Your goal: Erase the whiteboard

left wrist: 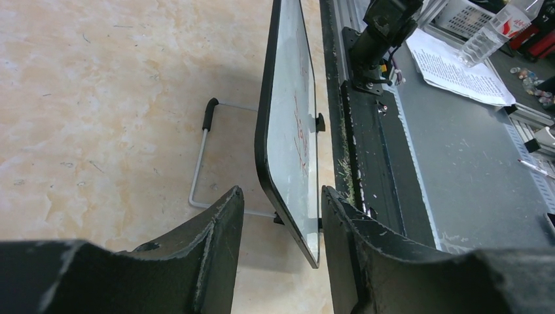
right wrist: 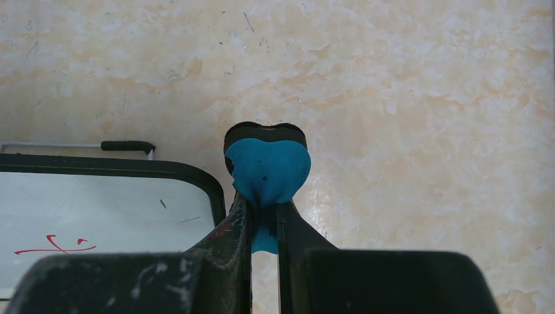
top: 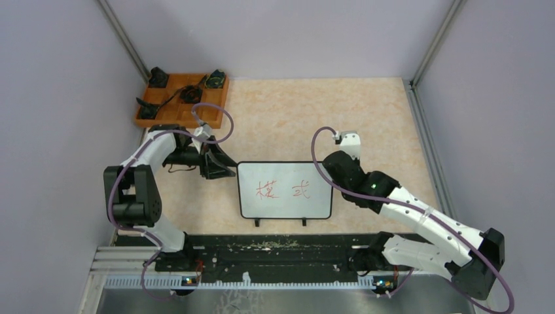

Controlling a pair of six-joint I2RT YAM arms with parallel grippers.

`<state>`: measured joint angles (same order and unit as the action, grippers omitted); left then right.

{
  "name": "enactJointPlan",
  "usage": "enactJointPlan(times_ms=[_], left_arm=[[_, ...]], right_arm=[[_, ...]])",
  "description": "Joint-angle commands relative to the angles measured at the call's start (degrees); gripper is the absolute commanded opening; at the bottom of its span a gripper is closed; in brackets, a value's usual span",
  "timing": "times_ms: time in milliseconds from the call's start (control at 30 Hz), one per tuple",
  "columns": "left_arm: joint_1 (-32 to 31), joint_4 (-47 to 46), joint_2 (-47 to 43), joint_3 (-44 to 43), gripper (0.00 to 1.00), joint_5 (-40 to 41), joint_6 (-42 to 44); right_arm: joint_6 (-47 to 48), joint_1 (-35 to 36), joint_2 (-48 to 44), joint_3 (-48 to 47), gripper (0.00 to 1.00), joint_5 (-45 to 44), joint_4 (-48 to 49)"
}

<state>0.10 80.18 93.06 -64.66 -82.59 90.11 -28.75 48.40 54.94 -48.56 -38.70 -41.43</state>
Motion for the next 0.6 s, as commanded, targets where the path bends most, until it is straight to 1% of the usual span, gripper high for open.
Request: enactJointPlan(times_ms=[0, 567], left_arm=[[-0.79, 0.77, 0.69, -0.54, 0.53, -1.6, 1.49], [-2.43, 0.77, 1.46, -0.69, 0.53, -1.88, 1.04]], right_arm=[[-0.77, 0.84, -0.26, -3.3, 0.0, -1.47, 1.55], [-1.13, 1.85, 1.08, -3.45, 0.0, -1.64, 2.4]])
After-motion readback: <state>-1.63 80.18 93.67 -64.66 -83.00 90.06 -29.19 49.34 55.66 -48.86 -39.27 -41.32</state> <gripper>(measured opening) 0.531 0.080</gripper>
